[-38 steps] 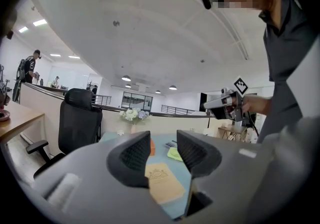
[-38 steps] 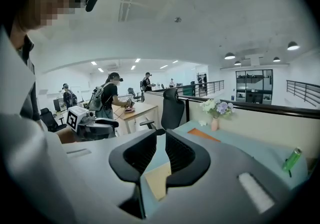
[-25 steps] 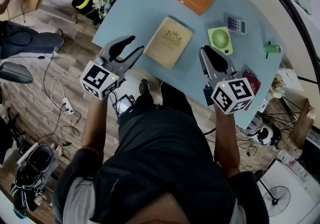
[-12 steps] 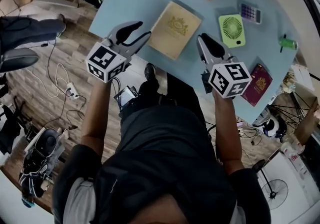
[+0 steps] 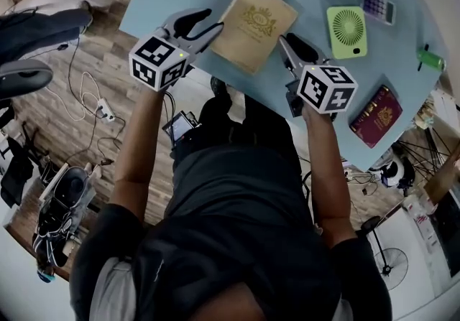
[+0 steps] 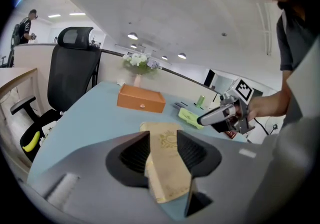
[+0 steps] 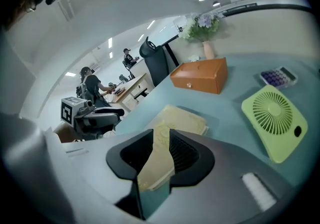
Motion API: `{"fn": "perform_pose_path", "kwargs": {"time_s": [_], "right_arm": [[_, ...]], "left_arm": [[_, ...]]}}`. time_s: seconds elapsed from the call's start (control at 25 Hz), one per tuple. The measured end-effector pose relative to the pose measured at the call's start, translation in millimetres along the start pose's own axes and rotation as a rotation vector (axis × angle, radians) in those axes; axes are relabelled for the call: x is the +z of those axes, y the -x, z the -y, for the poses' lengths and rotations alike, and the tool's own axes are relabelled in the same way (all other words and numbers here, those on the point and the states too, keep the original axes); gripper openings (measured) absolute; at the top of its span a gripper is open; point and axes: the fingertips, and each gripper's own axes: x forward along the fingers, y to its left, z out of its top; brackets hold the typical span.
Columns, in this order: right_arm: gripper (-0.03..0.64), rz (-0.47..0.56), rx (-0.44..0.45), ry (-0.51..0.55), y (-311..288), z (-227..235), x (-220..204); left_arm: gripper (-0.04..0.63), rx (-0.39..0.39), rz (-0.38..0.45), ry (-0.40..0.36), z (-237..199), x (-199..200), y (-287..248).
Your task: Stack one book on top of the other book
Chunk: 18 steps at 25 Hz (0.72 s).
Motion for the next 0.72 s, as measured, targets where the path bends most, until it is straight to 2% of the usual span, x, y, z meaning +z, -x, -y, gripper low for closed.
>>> {"fn": "perform_pose_path", "kwargs": {"time_s": [0.32,0.48,0.72], "right_arm": [[0.186,-0.106,0.002,-0.140,-34.4,21.6,-36.8],[0.198,-0.104,0.015,-0.199,-44.4,23.7,-43.9],[0.195,-0.081,0.000,-0.186,-44.5,29.0,-44.6]], "left_arm": [[0.221,-0.019,-0.059,0.054,-13.6,-22.8,-31.2],[0.237,-0.048,-0.110,0.080,-11.6,-38.9,-45.9],[0.269,-0.085,-0.171,0.103,1.6,-62.1,-66.4]]}}
